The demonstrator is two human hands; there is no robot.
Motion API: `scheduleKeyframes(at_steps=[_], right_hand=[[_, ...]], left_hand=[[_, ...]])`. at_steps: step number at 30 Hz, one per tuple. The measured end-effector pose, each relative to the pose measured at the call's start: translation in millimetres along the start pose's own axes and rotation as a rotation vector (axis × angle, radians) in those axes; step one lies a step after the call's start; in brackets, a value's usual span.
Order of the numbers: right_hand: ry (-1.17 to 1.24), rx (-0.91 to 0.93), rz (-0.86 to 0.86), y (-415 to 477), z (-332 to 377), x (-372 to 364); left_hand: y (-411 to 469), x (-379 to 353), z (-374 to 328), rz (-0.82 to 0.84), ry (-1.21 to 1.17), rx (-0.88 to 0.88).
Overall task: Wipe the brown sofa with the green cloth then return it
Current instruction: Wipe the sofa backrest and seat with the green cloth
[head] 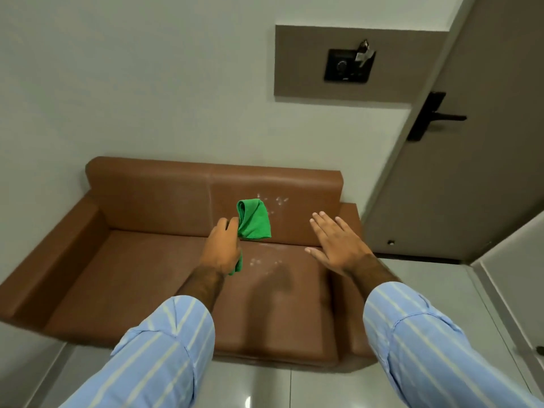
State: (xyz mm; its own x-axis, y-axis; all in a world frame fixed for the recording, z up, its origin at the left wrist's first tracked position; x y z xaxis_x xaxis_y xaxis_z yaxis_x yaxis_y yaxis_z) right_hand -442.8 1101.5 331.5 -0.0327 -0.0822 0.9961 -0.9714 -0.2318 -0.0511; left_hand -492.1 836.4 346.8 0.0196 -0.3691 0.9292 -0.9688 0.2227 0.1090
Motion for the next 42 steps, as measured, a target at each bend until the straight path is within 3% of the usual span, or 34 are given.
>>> scheduleKeyframes(at_steps=[4, 9, 17, 23, 31, 34, 38, 40, 42], right_hand=[[0.009, 0.044, 0.032, 51, -36, -35], [-0.074, 0.236, 0.121, 156, -77, -74], [-0.242, 0.472, 0.067, 350, -124, -156], [-0.250, 0.493, -0.107, 454, -165, -193], [-0.199, 0.584, -0.432, 475, -187, -243], [-0.187, 0.607, -0.483, 475, -188, -243], [-0.197, 0.604, -0.484, 474, -187, -244], [-0.190, 0.600, -0.497, 473, -187, -242], [-0.184, 0.595, -0.510, 471, -187, -241]], left_hand=[[55, -43, 5, -0.007, -0.079, 0.075], [134, -104, 40, -0.090, -0.328, 0.367], [254, -239, 102, -0.160, -0.593, 0.586], [295, -284, 134, -0.463, -0.613, 0.708], [349, -364, 109, -0.755, -0.664, 0.819], [344, -400, 55, -0.787, -0.682, 0.709], [335, -445, -23, -0.486, -0.702, 0.343], [336, -441, -10, -0.405, -0.551, 0.158], [335, -428, 40, -0.479, -0.513, 0.196]])
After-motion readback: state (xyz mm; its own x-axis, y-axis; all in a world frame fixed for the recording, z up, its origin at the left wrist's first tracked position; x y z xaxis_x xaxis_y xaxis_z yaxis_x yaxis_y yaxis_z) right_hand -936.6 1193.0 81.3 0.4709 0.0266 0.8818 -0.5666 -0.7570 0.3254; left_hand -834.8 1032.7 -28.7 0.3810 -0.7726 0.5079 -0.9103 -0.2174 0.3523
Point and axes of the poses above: each hand's wrist, its own y-axis towards the middle knuckle, its own x-axis out of the back of the hand, z = x × y, the point moved 7 cm from there along y, towards the middle knuckle, and after that the axes turned 2 degrees about y, right-handed, at the moved point
